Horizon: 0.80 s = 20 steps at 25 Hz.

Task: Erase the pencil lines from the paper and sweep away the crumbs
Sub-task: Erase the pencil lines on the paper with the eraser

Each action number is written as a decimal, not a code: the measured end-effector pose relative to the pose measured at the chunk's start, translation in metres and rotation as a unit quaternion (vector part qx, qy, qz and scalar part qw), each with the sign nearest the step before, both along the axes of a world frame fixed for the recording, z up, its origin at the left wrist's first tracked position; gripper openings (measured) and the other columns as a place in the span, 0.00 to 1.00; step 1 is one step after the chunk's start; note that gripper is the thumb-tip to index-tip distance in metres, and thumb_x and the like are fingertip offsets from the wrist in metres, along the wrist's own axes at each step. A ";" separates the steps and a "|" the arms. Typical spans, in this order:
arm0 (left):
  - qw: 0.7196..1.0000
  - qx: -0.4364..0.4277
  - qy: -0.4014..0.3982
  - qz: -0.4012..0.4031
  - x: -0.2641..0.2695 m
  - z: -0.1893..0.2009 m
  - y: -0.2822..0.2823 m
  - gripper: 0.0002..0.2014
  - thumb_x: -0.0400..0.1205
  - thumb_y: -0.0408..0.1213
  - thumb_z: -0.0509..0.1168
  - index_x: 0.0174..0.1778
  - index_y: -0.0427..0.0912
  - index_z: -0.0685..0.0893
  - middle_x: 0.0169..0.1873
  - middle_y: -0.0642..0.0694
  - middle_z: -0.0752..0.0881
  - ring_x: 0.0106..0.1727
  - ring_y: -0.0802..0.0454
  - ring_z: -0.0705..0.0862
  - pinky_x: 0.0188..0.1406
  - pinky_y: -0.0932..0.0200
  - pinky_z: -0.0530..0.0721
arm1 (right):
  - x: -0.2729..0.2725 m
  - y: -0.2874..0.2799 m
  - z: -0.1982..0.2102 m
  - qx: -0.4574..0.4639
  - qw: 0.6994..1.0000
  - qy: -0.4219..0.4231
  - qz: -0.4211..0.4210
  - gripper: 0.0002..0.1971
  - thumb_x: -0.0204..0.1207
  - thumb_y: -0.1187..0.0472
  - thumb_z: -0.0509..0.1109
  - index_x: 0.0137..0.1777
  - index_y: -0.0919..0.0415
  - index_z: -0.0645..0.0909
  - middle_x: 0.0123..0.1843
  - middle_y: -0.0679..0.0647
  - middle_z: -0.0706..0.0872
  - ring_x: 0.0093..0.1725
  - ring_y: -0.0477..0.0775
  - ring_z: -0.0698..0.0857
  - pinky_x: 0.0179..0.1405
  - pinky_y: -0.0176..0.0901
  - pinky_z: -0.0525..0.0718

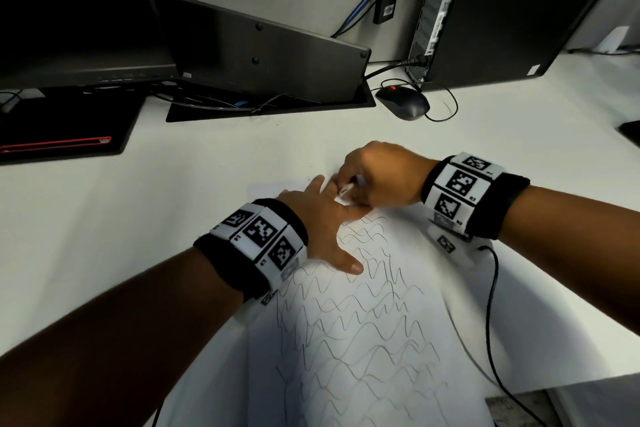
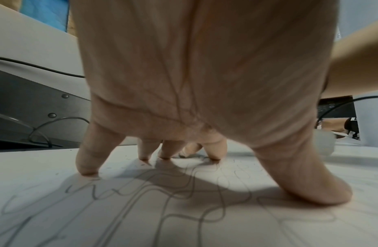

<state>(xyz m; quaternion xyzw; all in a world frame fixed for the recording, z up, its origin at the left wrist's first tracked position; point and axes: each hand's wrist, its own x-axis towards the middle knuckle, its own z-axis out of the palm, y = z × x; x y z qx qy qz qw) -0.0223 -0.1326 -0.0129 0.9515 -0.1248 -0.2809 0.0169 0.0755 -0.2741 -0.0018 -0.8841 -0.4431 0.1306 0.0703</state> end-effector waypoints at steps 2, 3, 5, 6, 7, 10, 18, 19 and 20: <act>1.000 -0.003 0.005 0.002 0.001 0.000 -0.001 0.50 0.72 0.72 0.67 0.83 0.73 0.41 0.87 0.45 0.34 0.87 0.42 0.35 0.80 0.31 0.58 | 0.000 0.000 0.004 -0.001 1.000 0.005 -0.011 0.08 0.75 0.55 0.70 0.51 0.49 0.88 0.48 0.46 0.88 0.49 0.52 0.84 0.48 0.46 0.82; 1.000 0.000 0.005 0.002 0.001 -0.001 -0.001 0.51 0.72 0.73 0.66 0.83 0.74 0.40 0.86 0.44 0.34 0.87 0.42 0.34 0.80 0.31 0.58 | 0.004 -0.001 0.004 0.003 1.000 -0.011 -0.028 0.08 0.75 0.54 0.69 0.51 0.49 0.87 0.48 0.46 0.88 0.49 0.52 0.84 0.47 0.45 0.81; 1.000 0.002 0.003 0.003 0.001 -0.001 -0.001 0.51 0.72 0.73 0.66 0.83 0.74 0.39 0.86 0.43 0.34 0.87 0.42 0.34 0.80 0.32 0.59 | 0.005 -0.002 0.002 0.008 0.999 -0.031 -0.033 0.07 0.76 0.54 0.68 0.50 0.49 0.87 0.48 0.46 0.88 0.49 0.52 0.84 0.45 0.43 0.78; 1.000 0.001 0.003 0.002 0.001 0.000 -0.001 0.50 0.72 0.72 0.67 0.83 0.74 0.40 0.86 0.45 0.34 0.87 0.42 0.34 0.80 0.32 0.59 | 0.002 -0.001 0.001 0.009 1.000 -0.017 -0.019 0.07 0.75 0.55 0.69 0.50 0.49 0.87 0.47 0.46 0.88 0.47 0.52 0.84 0.44 0.43 0.79; 1.000 -0.003 0.004 0.002 0.000 0.000 0.000 0.50 0.72 0.72 0.67 0.83 0.73 0.41 0.87 0.46 0.34 0.87 0.43 0.35 0.80 0.32 0.59 | -0.001 0.000 0.000 0.009 1.000 0.009 -0.002 0.07 0.75 0.55 0.70 0.49 0.49 0.88 0.46 0.46 0.88 0.46 0.51 0.84 0.44 0.45 0.81; 1.000 -0.004 0.009 0.003 0.001 0.000 0.000 0.51 0.72 0.72 0.67 0.83 0.74 0.40 0.86 0.44 0.34 0.87 0.43 0.34 0.80 0.32 0.58 | 0.003 -0.002 0.002 0.009 0.999 0.016 -0.031 0.06 0.74 0.54 0.71 0.49 0.48 0.88 0.45 0.45 0.89 0.47 0.52 0.85 0.48 0.46 0.83; 1.000 -0.008 0.014 0.008 0.001 0.000 0.001 0.51 0.72 0.72 0.67 0.82 0.75 0.39 0.86 0.44 0.33 0.86 0.43 0.33 0.80 0.32 0.56 | 0.006 -0.001 0.004 0.011 0.999 0.007 -0.048 0.06 0.75 0.53 0.70 0.48 0.49 0.88 0.44 0.45 0.89 0.47 0.52 0.85 0.49 0.48 0.84; 1.000 -0.005 0.012 0.009 0.002 0.000 0.000 0.51 0.72 0.73 0.67 0.82 0.75 0.39 0.86 0.43 0.33 0.86 0.43 0.33 0.80 0.32 0.57 | 0.009 0.000 0.004 0.010 0.998 -0.010 -0.053 0.06 0.75 0.54 0.70 0.48 0.50 0.88 0.44 0.46 0.89 0.47 0.52 0.84 0.49 0.48 0.84; 1.000 -0.002 0.010 0.010 0.002 0.000 0.001 0.51 0.72 0.73 0.67 0.82 0.75 0.39 0.86 0.43 0.33 0.86 0.43 0.33 0.80 0.33 0.57 | 0.011 0.001 0.002 0.007 0.998 -0.024 -0.054 0.06 0.75 0.55 0.69 0.47 0.51 0.87 0.44 0.47 0.89 0.47 0.53 0.84 0.47 0.48 0.83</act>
